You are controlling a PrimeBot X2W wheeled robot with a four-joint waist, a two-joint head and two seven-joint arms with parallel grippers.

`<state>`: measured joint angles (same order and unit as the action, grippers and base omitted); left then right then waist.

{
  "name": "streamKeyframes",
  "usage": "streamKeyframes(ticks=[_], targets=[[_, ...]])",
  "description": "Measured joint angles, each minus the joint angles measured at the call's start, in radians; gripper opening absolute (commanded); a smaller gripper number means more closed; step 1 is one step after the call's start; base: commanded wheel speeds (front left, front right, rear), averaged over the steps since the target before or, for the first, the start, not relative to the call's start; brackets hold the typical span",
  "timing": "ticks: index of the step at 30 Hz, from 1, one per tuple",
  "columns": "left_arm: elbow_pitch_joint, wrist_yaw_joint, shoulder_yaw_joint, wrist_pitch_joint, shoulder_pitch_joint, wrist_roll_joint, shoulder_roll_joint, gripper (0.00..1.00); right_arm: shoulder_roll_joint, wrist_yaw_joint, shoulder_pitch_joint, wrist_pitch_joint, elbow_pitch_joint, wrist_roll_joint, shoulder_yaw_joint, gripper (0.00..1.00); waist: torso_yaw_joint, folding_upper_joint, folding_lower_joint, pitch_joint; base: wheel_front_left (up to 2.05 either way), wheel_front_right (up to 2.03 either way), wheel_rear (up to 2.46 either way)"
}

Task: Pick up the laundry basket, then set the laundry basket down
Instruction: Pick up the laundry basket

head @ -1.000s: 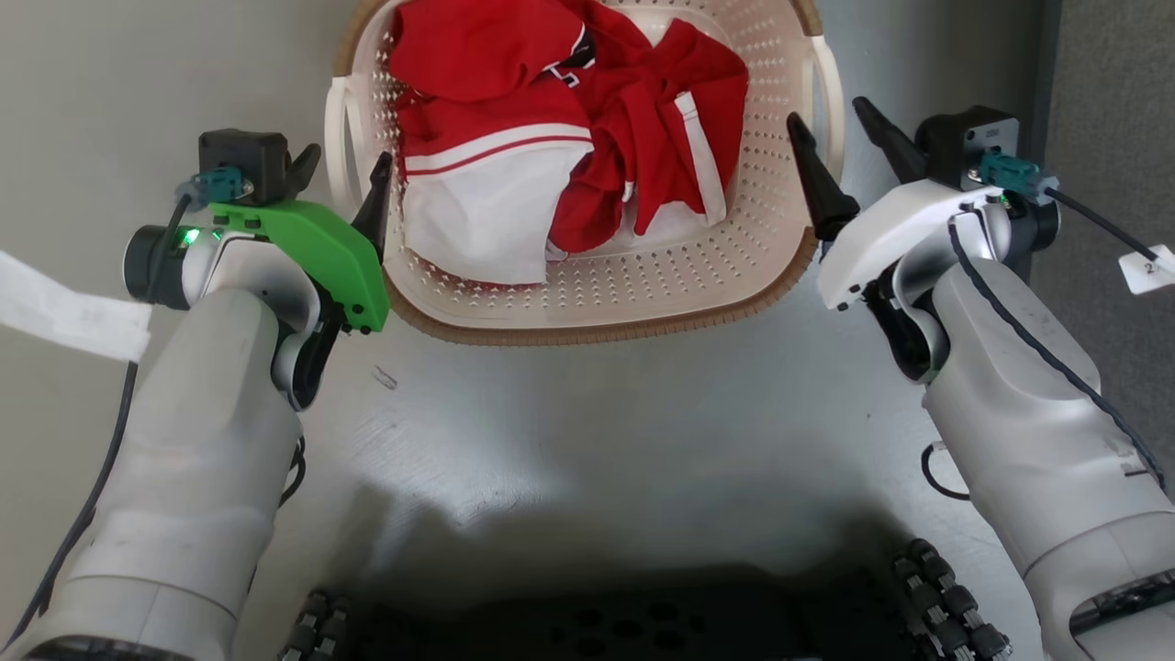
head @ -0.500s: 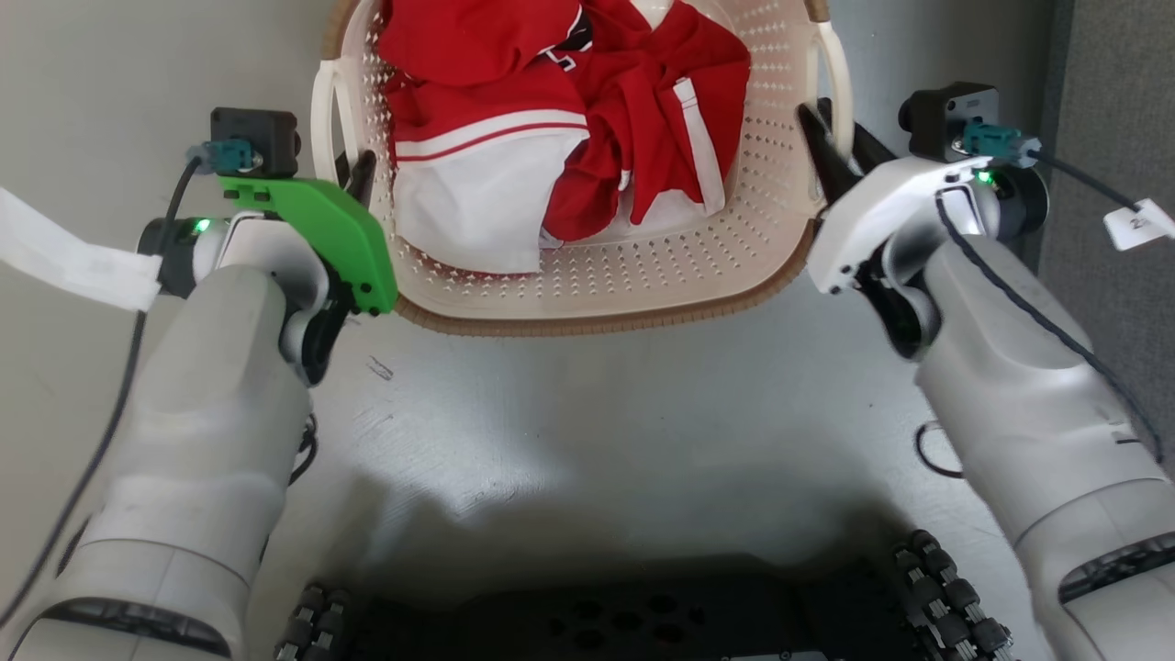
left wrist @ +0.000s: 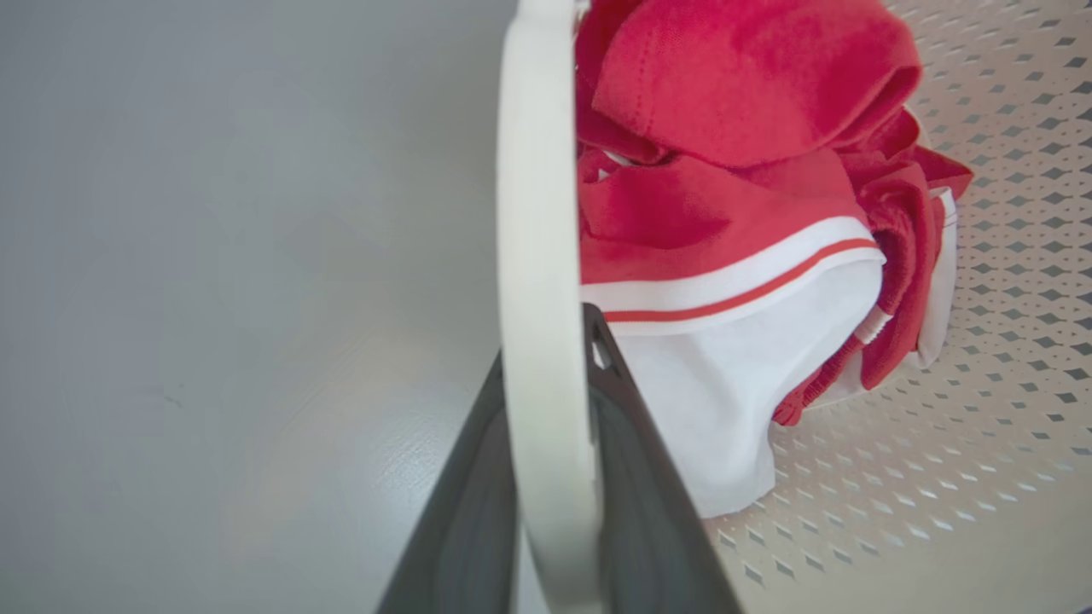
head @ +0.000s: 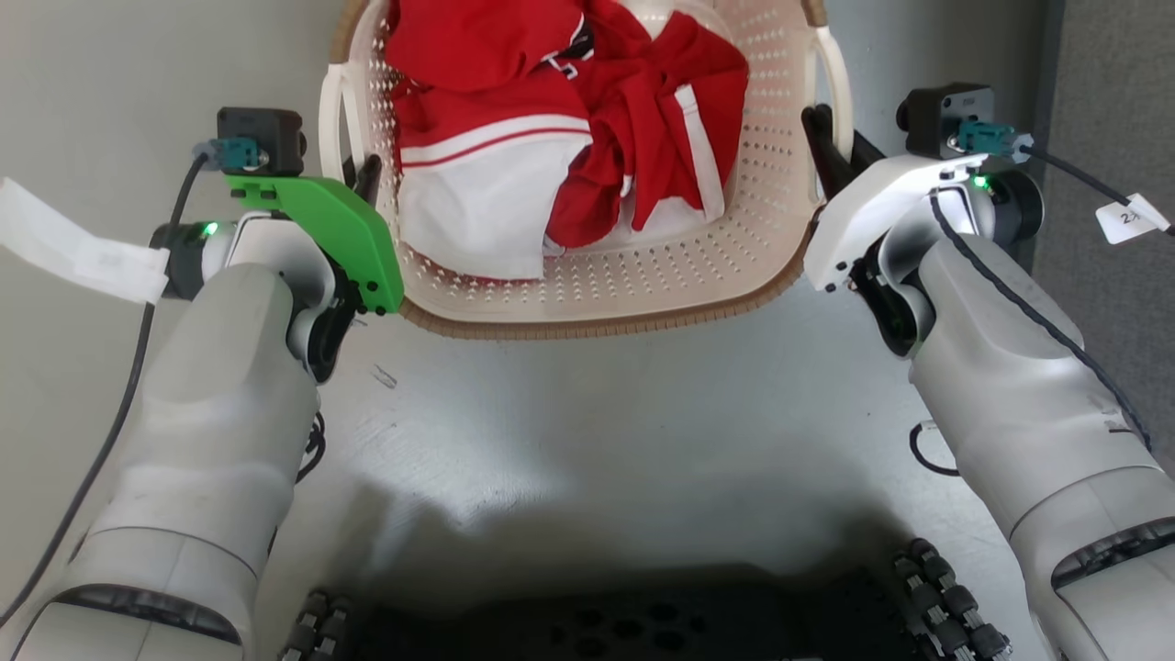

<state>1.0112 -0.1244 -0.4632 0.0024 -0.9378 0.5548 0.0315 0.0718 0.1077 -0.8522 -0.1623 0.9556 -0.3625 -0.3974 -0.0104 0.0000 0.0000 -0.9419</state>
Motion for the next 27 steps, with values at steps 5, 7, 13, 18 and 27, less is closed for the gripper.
streamKeyframes(ticks=[5,7,13,18,27], targets=[[0.033,0.000,-0.002,-0.005,0.000,0.030,-0.009,0.00,-0.006,0.006,0.000,-0.004,0.033,-0.009,-0.004,0.00,0.001,0.0000,0.0000,0.029,0.00,0.00,0.00],[0.049,0.000,-0.002,-0.005,0.000,0.043,-0.014,0.00,-0.008,0.007,0.000,-0.004,0.049,-0.015,-0.006,0.00,0.001,0.0000,0.0000,0.043,0.00,0.00,0.00],[0.083,-0.008,-0.004,-0.002,0.007,0.069,-0.022,0.00,-0.014,0.016,0.001,0.004,0.099,-0.030,-0.015,0.00,0.002,0.0000,0.0000,0.091,0.00,0.00,0.00],[0.112,-0.008,-0.011,0.019,0.038,0.102,-0.030,0.00,-0.021,0.016,0.013,0.033,0.142,-0.054,-0.027,0.00,0.005,0.0000,0.0000,0.139,0.00,0.00,0.00],[0.148,-0.008,-0.030,0.071,0.092,0.133,-0.038,0.00,-0.033,0.017,0.057,0.082,0.182,-0.092,-0.053,0.00,0.010,0.0000,0.0000,0.238,0.00,0.00,0.00]])
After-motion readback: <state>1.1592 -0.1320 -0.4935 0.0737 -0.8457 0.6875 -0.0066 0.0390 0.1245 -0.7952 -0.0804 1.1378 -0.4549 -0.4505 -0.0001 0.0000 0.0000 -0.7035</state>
